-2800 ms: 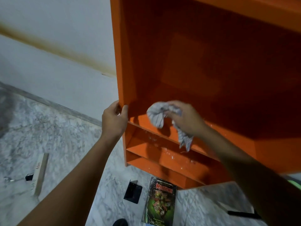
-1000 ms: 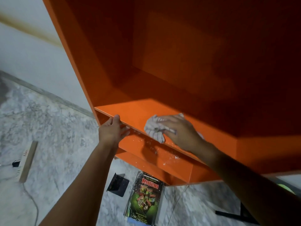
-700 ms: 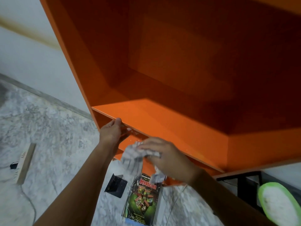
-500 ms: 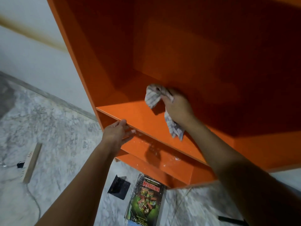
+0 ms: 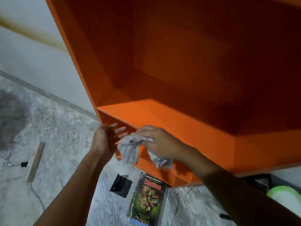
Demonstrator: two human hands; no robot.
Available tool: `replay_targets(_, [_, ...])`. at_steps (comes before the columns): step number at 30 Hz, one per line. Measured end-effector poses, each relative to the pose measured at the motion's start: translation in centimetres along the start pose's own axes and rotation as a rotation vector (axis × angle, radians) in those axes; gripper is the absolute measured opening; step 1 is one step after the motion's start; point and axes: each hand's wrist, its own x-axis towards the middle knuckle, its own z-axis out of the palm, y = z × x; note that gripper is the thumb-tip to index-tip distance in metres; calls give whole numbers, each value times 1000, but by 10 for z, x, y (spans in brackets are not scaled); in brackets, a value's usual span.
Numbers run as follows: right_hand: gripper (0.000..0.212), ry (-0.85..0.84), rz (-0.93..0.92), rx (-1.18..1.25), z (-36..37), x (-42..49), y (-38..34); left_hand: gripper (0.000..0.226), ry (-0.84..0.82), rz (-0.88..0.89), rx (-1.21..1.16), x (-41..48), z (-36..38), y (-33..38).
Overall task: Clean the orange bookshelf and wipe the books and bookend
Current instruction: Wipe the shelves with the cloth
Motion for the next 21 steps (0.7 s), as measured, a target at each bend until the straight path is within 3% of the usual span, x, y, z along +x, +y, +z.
replay_targets(2, [19,235,70,58,-23,-21,-1,38,-8,21,125,-3,11,-6])
replay_targets(5, [25,572,191,-162,-68,-55,11,22,-46,31,267,-10,39,-24])
replay_targets(8, [22,819,403,-338,-110,-74,45,20,-48,23,262,-15,63,-42])
replay_targets(12, [38,902,681,-415,-138,-60,98,20,-12,15,175,-15,73,-48])
replay_targets(15, [41,770,848,-457,-137,-49,126,22,-49,11,209,-11,68,-48])
replay_targets(21, [56,607,852,-475,-124,-54,149,27,-58,-4,210,-9,66,-50])
